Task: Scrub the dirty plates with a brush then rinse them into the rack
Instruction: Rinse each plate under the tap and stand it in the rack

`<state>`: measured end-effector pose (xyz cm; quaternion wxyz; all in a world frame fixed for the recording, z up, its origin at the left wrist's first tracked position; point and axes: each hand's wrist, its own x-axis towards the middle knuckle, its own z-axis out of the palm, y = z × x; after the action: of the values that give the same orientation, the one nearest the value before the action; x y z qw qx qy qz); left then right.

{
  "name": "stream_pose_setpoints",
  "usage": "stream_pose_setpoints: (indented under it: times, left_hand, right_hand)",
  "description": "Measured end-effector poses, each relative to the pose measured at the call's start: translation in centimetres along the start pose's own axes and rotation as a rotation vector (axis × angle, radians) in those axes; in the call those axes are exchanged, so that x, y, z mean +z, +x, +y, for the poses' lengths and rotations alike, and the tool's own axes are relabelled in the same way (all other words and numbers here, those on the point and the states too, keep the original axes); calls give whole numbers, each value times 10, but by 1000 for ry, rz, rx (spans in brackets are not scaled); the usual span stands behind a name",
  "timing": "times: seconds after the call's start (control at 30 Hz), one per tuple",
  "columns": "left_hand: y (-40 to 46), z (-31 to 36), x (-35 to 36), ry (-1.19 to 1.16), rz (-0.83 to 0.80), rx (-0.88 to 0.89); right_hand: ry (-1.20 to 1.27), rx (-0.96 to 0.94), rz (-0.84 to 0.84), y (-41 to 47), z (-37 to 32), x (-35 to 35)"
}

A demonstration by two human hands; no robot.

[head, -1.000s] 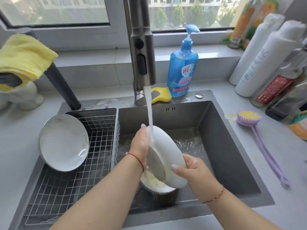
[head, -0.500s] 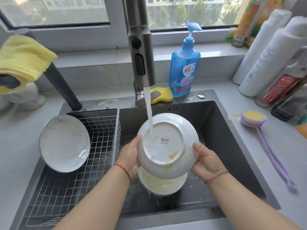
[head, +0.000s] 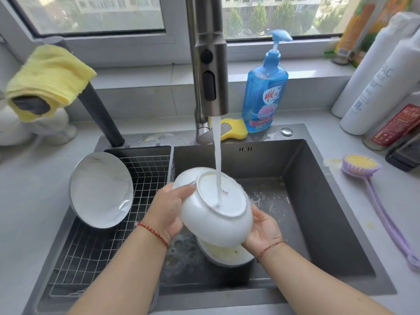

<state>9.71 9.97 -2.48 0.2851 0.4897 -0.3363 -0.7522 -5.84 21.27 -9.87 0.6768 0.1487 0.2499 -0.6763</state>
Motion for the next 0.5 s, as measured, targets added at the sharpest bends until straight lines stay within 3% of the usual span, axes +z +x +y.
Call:
stream_pose_setpoints:
  times: [0.23,0.5]
  left_hand:
    - [-12,-27,-2,9,71,-155]
    - [-28,-58,9,-60,-65,-258]
  right_hand:
    - [-67,8,79,-19,-10,-25]
    - [-233,-67,113,-51,-50,-27]
